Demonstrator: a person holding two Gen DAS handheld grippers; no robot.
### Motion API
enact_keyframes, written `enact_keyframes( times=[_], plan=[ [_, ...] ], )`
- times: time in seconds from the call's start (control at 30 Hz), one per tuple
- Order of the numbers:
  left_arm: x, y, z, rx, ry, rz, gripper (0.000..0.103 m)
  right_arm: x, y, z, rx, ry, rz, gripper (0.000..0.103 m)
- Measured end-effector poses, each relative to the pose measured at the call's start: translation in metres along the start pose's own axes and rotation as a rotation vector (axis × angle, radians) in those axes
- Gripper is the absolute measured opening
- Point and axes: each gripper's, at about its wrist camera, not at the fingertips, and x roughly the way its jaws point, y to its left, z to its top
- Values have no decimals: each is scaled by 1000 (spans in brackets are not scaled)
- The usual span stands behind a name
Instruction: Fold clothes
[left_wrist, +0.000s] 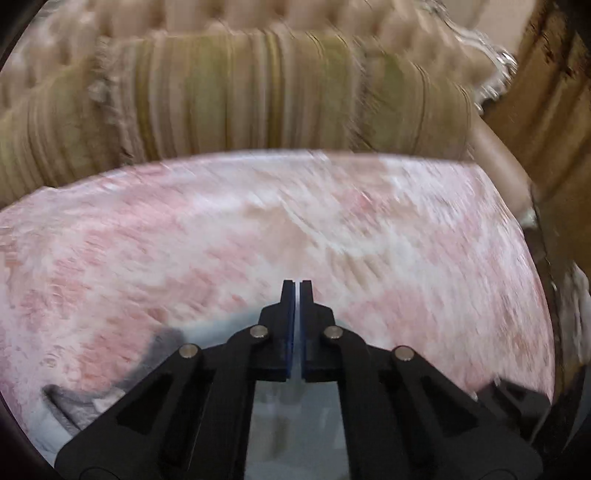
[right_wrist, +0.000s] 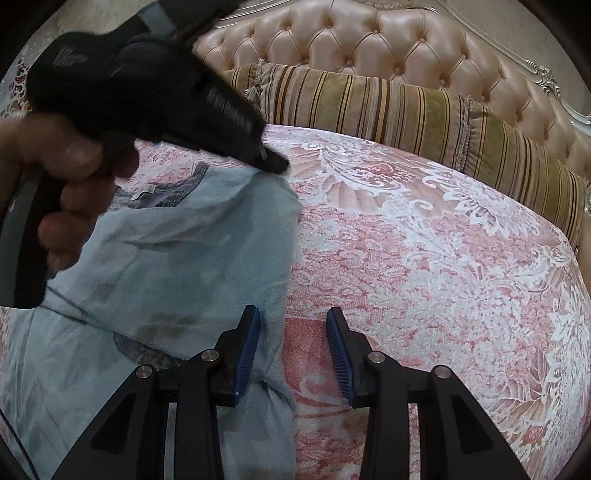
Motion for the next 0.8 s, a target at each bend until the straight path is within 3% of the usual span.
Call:
enact_keyframes(
  times=[0.1, 0.17, 0.23, 0.33, 0.4, 0.43, 0.5, 0.67, 0.8],
  plan=[
    [-5, 1, 1, -16, -28, -38, 3, 0, 0, -1, 2, -1, 0, 38],
    [-12, 4, 3, -23, -28, -75, 13, 0, -1, -1, 2, -2, 1, 38],
    [-16, 4, 3, -5, -4, -91, 36, 0, -2, -2, 4, -3, 4, 39],
    [-7, -2, 3, 24, 93, -117, 43, -1, -3, -3, 16, -4, 3, 41],
    [0, -5, 2, 37, 132, -118, 42, -1, -3, -4, 20, -4, -11, 45],
    [5, -6, 2, 35, 150, -130, 25, -1, -4, -5, 23, -4, -19, 50],
    [14, -8, 1, 32, 188, -137, 10, -1, -6, -5, 27, -4, -19, 52],
    [24, -13, 1, 34, 228, -136, 10, 0, -5, -5, 22, -1, -33, 54],
    [22, -18, 9, 38, 139, -117, 3, 0, -5, -5, 20, -1, -34, 54]
  ],
)
